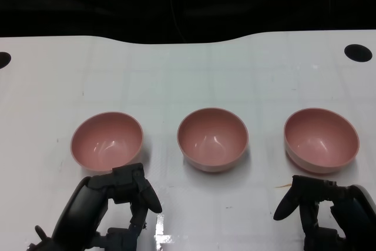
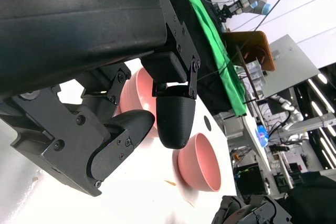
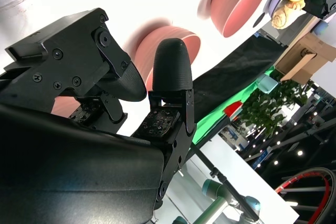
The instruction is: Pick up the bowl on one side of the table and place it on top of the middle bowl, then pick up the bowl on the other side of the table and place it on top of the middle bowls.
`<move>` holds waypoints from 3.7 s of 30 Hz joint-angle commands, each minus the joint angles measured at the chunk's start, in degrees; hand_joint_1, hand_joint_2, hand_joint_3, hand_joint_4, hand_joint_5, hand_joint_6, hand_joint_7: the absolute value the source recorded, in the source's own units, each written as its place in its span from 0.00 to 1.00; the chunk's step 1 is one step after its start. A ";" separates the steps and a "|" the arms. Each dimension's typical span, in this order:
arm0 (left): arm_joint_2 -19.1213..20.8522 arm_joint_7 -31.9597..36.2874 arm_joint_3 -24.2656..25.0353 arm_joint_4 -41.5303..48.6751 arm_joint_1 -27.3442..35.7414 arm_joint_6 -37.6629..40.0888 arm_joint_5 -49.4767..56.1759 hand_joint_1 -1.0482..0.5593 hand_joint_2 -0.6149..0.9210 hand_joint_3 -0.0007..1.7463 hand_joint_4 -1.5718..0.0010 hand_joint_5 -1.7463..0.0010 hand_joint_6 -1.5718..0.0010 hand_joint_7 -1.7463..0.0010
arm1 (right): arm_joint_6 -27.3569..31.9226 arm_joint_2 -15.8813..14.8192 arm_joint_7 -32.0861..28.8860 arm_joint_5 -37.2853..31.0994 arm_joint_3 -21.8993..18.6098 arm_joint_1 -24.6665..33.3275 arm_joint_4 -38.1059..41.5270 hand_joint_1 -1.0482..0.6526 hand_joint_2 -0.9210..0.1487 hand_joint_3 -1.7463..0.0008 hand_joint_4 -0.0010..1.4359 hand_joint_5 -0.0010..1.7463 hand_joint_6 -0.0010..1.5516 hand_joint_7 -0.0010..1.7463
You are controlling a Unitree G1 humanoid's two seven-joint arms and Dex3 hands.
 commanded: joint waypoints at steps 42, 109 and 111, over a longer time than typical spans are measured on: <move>0.41 -0.06 0.15 1.04 -0.30 -0.61 -0.68 0.57 0.62 0.81 0.46 0.04 0.49 0.19 | -1.64 -1.37 -3.22 -3.24 -2.24 -1.34 0.33 0.53 0.43 0.46 0.49 0.71 0.47 0.50; 0.09 -0.28 -0.41 0.07 -0.02 -0.12 -0.88 0.57 0.63 0.80 0.49 0.03 0.49 0.20 | 38.27 -6.36 -11.24 -29.11 13.16 -25.28 20.43 0.51 0.01 0.94 0.59 0.77 0.74 0.08; 0.10 -0.10 -0.36 0.13 0.00 -0.36 -0.64 0.57 0.63 0.80 0.48 0.03 0.49 0.21 | 35.42 -6.59 -15.73 -28.10 13.13 -25.85 22.25 0.51 0.05 0.85 0.62 0.95 0.72 0.29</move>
